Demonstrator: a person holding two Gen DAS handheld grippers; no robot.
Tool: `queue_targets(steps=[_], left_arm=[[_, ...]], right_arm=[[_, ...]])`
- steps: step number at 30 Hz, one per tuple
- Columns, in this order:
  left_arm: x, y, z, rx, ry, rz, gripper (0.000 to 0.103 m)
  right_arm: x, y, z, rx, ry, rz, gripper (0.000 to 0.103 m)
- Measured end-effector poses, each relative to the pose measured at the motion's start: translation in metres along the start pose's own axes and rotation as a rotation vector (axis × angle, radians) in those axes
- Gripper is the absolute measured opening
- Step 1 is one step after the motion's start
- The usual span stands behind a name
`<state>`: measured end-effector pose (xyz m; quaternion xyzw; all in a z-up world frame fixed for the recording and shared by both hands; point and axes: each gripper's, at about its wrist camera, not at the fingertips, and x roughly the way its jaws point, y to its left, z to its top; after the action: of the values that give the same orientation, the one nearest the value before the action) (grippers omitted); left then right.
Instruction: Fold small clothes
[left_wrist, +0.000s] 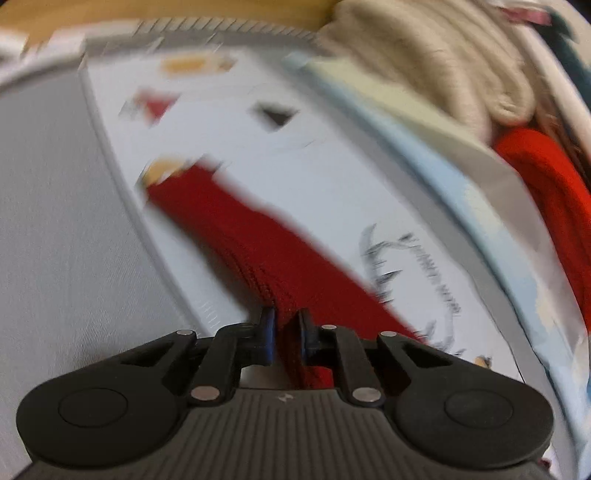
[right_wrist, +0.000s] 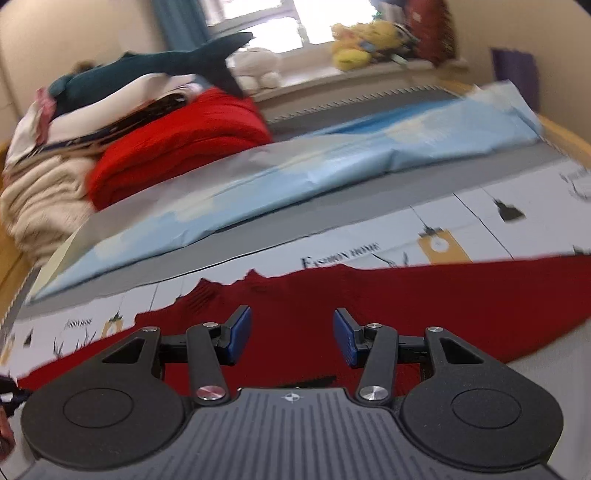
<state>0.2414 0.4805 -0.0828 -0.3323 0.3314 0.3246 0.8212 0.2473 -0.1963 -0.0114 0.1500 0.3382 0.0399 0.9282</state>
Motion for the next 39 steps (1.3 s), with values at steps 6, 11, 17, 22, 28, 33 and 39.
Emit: queue_targets(steps=[6, 11, 17, 22, 28, 33, 39], left_arm=[[-0.08, -0.11, -0.038, 0.282, -0.157, -0.255, 0.01], [-0.148, -0.211, -0.152, 0.642, -0.133, -0.549, 0.011], [-0.159, -0.255, -0.278, 0.89, 0.24, -0.622, 0.015], [-0.166, -0.243, -0.238, 0.752, 0.251, -0.457, 0.018], [-0.143, -0.209, -0.199, 0.554, 0.133, -0.258, 0.033], [-0.119, -0.229, -0.204, 0.586, 0.207, -0.278, 0.033], [-0.113, -0.223, -0.181, 0.533, 0.209, -0.27, 0.033]], right_arm=[[0.004, -0.021, 0.005, 0.094, 0.014, -0.043, 0.051], [0.009, -0.033, 0.006, 0.139, 0.03, -0.066, 0.049], [0.019, -0.043, 0.008, 0.193, 0.083, -0.075, 0.049], [0.026, -0.043, 0.007, 0.238, 0.115, -0.045, 0.043], [0.045, -0.045, -0.002, 0.314, 0.181, -0.004, 0.038], [0.071, -0.051, -0.022, 0.354, 0.261, -0.011, 0.039], [0.101, -0.056, -0.038, 0.327, 0.306, -0.082, 0.04]])
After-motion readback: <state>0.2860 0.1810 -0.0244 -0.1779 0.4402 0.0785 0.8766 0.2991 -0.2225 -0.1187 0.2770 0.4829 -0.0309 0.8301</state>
